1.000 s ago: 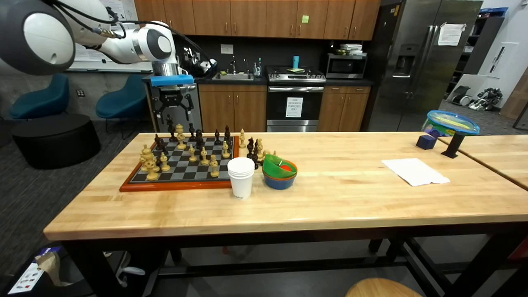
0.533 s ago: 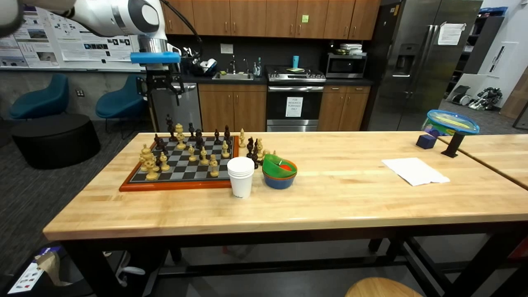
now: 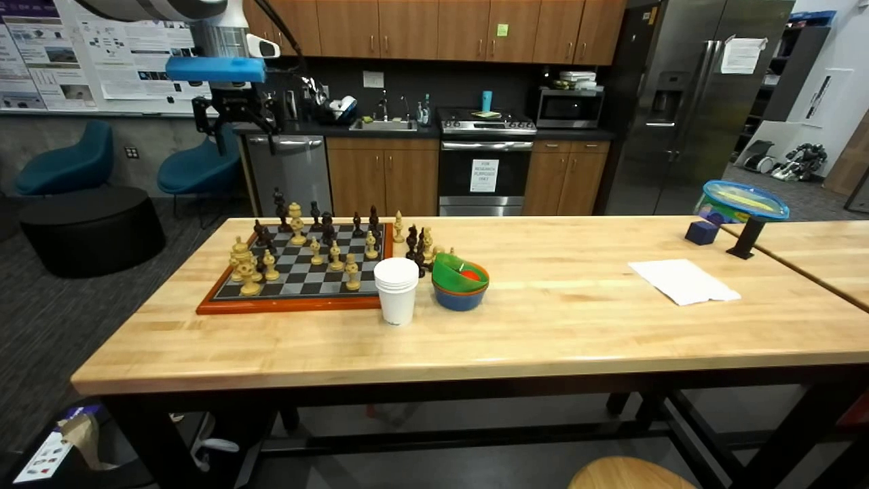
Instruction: Move a chess piece on the chess board
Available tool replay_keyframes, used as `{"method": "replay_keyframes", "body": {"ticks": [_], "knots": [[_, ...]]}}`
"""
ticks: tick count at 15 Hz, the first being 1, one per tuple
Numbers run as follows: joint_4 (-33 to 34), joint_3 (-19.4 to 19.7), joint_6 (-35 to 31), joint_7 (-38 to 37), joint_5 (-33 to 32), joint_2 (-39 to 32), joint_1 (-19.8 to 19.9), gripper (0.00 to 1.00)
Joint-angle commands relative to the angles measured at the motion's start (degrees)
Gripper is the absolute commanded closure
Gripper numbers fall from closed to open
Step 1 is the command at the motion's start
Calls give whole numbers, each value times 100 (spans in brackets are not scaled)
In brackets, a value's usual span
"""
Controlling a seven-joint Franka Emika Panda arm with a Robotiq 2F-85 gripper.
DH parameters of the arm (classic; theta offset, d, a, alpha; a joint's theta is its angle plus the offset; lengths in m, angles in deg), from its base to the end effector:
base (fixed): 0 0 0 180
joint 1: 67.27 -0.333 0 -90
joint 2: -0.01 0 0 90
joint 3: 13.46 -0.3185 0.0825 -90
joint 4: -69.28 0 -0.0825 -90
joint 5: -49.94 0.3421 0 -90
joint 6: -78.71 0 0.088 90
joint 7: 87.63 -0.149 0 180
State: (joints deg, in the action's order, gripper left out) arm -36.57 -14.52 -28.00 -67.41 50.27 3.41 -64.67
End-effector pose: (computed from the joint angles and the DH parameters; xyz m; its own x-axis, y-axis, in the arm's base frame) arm 0.5140 -0.0130 0.5206 0.9451 0.3188 0.0713 0.3181 -0.9478 0.0214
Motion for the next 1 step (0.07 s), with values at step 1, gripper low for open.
{"method": "replay_keyframes", "body": {"ticks": [1], "knots": [[-182, 92, -52, -9, -10, 169, -99, 0]]}}
